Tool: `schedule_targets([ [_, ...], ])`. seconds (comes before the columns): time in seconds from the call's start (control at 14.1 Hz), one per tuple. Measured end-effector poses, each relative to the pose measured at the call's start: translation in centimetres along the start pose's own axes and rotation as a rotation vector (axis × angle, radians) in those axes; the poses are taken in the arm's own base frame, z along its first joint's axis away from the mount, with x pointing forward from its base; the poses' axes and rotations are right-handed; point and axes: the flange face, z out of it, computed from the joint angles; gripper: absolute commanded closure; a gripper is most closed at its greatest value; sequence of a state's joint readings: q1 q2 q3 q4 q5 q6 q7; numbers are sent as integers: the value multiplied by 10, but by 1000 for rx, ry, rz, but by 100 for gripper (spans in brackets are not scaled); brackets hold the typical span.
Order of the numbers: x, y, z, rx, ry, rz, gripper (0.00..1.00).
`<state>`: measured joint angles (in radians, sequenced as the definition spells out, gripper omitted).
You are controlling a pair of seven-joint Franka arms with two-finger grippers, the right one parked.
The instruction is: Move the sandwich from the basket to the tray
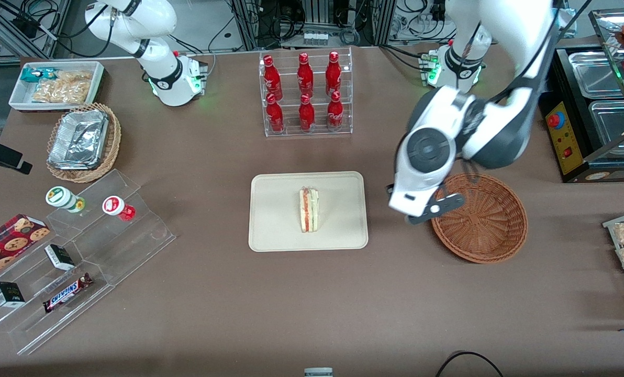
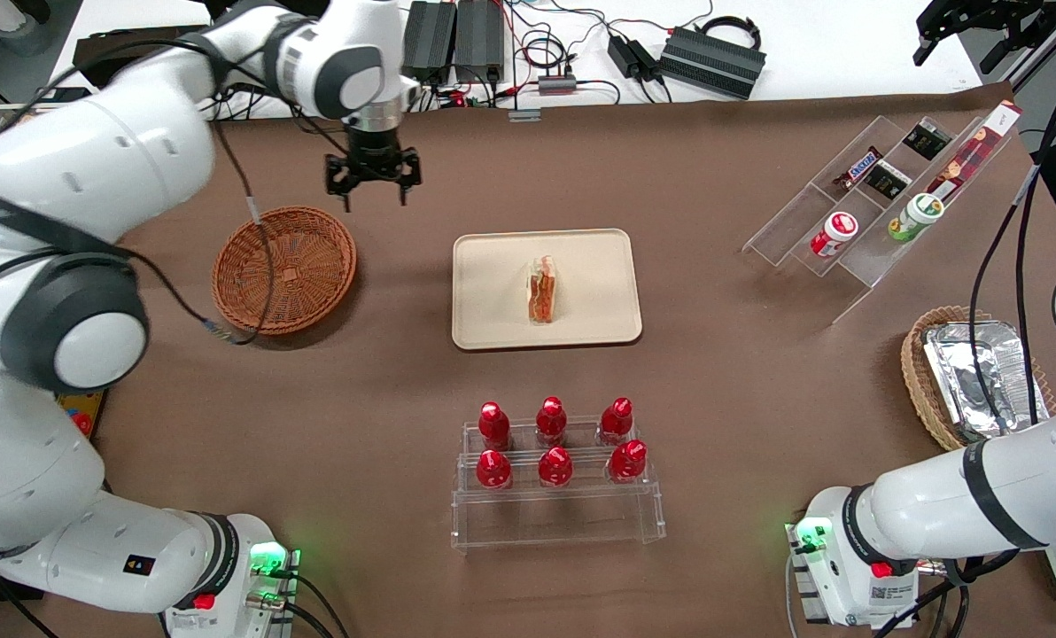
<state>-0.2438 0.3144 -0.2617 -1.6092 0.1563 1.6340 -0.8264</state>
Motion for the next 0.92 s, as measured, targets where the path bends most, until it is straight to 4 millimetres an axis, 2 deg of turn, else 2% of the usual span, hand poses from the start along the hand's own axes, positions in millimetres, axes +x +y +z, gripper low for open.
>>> schedule_targets([
  [0.21, -13, -61, -6, 11, -6, 102, 0],
  [0.42, -24, -111, -15, -28, -60, 239, 0],
  [0.57, -21, -142, -29, -69, -81, 319, 0],
  [0.71, -13, -182, -45, -121, -75, 385, 0],
  [0.92, -3, -239, -77, -171, -22, 442, 0],
])
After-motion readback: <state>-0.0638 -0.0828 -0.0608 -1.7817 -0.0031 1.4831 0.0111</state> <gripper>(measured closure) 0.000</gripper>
